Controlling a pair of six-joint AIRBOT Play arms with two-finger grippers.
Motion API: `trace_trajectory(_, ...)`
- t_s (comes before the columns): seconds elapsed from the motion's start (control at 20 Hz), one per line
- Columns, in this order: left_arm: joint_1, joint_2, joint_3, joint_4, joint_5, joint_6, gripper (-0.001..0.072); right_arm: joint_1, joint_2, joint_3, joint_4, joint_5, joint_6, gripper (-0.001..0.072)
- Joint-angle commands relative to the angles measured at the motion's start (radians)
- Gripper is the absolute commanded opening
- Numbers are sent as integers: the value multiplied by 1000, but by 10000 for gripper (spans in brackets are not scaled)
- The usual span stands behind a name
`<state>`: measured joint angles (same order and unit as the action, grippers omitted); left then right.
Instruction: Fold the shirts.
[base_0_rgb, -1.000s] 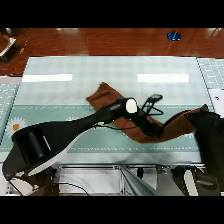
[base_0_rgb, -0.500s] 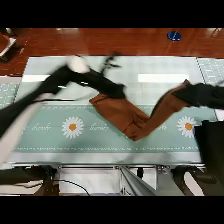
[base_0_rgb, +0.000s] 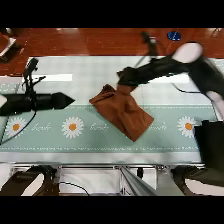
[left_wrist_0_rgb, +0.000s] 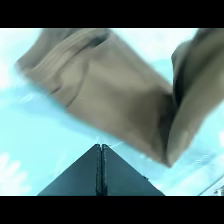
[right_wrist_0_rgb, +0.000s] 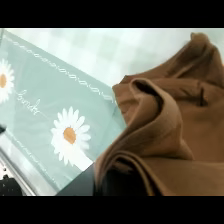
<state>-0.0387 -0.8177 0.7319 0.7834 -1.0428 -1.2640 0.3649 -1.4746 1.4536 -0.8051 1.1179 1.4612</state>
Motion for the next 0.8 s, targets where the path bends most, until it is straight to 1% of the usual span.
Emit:
trace_trajectory(0.0, 40, 95, -144, -6, 21, 6, 29, 75, -245, 187, -10, -27, 31, 22)
trace_trajectory(0.2, 40, 89, -167, -6, 62, 6, 29, 100, -357, 273, -8, -55, 54, 26)
trace_trajectory(0.25, 40, 89, -166, -8, 77, 6, 29, 100, -364, 274, 2, -76, 55, 208)
trace_trajectory(0.3, 40, 89, -166, -9, 87, 6, 29, 99, -366, 274, 13, -76, 50, 651)
trace_trajectory(0.35, 40, 89, -166, -15, 94, 6, 29, 90, -361, 278, 14, -53, 46, 621)
trace_trajectory(0.45, 40, 89, -166, -21, 100, 6, 29, 43, -319, 292, 13, 59, 45, 620)
trace_trajectory(0.55, 40, 89, -166, -21, 101, 6, 29, -27, -219, 292, -61, 207, 45, 620)
trace_trajectory(0.65, 40, 89, -166, -21, 101, 3, 29, -89, -66, 278, -262, 337, 53, 620)
trace_trajectory(0.7, 40, 89, -166, -21, 101, -5, 29, -110, 27, 243, -388, 369, 71, 620)
trace_trajectory(0.75, 40, 89, -166, -23, 101, -5, 29, -132, 142, 166, -511, 364, 97, 620)
